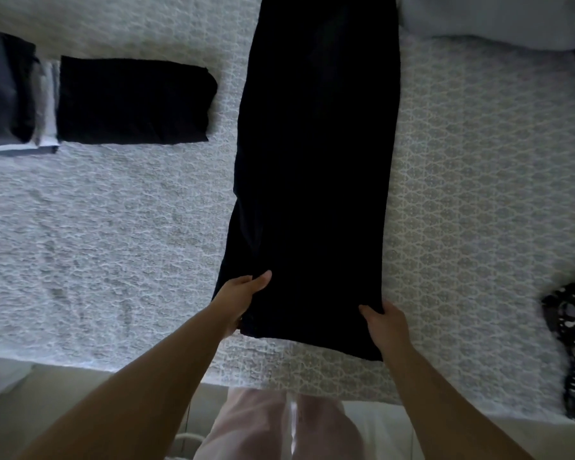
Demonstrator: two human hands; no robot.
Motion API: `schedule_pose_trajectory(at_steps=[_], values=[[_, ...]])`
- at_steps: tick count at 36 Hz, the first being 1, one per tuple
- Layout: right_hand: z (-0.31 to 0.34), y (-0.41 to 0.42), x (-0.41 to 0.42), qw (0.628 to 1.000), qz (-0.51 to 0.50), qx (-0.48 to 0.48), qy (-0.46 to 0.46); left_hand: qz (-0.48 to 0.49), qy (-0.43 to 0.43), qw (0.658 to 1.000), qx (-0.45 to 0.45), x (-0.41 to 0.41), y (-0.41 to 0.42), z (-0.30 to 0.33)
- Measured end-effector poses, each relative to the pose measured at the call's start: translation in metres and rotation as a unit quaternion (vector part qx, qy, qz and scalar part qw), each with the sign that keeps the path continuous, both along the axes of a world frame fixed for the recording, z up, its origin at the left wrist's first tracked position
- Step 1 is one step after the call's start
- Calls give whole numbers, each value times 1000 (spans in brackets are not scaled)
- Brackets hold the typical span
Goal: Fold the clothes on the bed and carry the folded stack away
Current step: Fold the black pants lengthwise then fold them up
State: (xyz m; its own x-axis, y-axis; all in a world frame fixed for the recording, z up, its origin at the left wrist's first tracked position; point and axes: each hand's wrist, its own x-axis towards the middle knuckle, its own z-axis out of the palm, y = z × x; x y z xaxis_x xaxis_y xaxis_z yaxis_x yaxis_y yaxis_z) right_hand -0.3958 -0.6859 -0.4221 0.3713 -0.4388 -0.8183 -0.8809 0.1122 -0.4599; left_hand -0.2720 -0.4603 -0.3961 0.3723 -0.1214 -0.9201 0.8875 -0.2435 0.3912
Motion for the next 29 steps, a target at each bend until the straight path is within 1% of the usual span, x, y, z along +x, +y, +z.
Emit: schedule_pose_trajectory(at_steps=[2,4,8,10,11,12,13,14,15,17,19,21,22,24,26,29], values=[[-2,3,1,996,57,-59,17,-3,18,1000,-4,5,3,2],[-3,8,2,990,87,-103,42,-5,40,999,-5,8,8,1],[-2,19,3,984,81,-146,66,-4,67,998,-18,10,19,-6],[-2,23,2,983,77,-154,70,12,56,998,10,11,22,-10],[-2,24,1,983,74,-155,69,10,37,998,43,11,24,-13],[-1,25,1,984,72,-151,65,-9,4,996,88,11,24,-17],[-2,26,0,986,69,-143,57,-49,-41,987,145,11,24,-21],[-2,27,0,989,63,-129,46,-103,-91,971,197,11,22,-23],[-1,28,-1,992,53,-112,34,-160,-131,951,230,10,20,-23],[1,31,-4,997,38,-70,20,-239,-176,921,252,7,17,-25],[4,34,-9,999,26,-14,24,-284,-186,904,261,4,15,-28],[3,37,-16,998,18,45,34,-293,-183,899,270,2,16,-29],[3,38,-20,997,16,53,47,-292,-183,898,274,1,16,-29],[3,37,-27,996,7,37,76,-293,-186,896,279,-1,17,-30],[4,36,-34,996,11,32,86,-296,-193,891,284,-4,18,-30],[5,40,-40,994,75,27,80,-305,-192,890,280,-7,17,-29]])
